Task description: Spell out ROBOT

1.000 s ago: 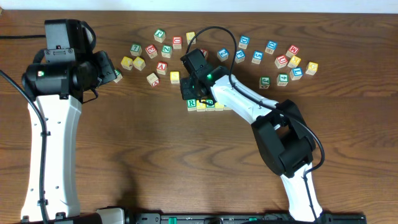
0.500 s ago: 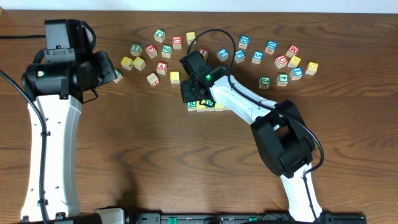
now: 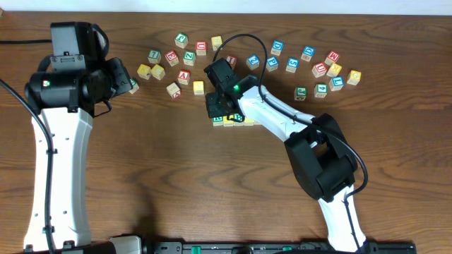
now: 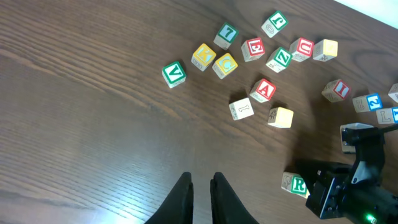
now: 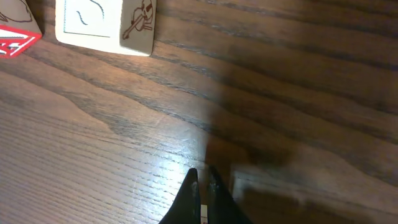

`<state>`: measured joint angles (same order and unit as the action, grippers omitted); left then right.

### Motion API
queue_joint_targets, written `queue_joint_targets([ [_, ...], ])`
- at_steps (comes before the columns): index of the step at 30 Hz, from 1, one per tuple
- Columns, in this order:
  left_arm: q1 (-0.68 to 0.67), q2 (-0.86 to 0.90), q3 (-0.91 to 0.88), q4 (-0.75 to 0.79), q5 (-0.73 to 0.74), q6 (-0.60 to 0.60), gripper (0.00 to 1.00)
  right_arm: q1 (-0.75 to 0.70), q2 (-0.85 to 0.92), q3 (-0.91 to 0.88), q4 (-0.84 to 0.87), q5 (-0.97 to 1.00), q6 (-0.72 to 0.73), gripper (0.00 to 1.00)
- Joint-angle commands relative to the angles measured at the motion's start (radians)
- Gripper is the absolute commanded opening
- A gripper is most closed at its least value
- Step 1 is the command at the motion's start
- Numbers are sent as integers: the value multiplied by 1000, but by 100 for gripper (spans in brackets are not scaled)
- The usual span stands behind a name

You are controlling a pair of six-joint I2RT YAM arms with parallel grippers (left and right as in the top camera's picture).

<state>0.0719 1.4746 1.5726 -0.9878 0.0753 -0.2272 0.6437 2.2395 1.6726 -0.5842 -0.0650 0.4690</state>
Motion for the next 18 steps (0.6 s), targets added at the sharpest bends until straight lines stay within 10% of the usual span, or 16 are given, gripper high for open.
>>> queue_joint_targets([
  [1,3,9,-3,-3,-10,17,11,5,5,9,-12,14,25,1],
  [18,3,9,-3,-2,-10,17,11,4,-23,75,-35,29,-48,1],
])
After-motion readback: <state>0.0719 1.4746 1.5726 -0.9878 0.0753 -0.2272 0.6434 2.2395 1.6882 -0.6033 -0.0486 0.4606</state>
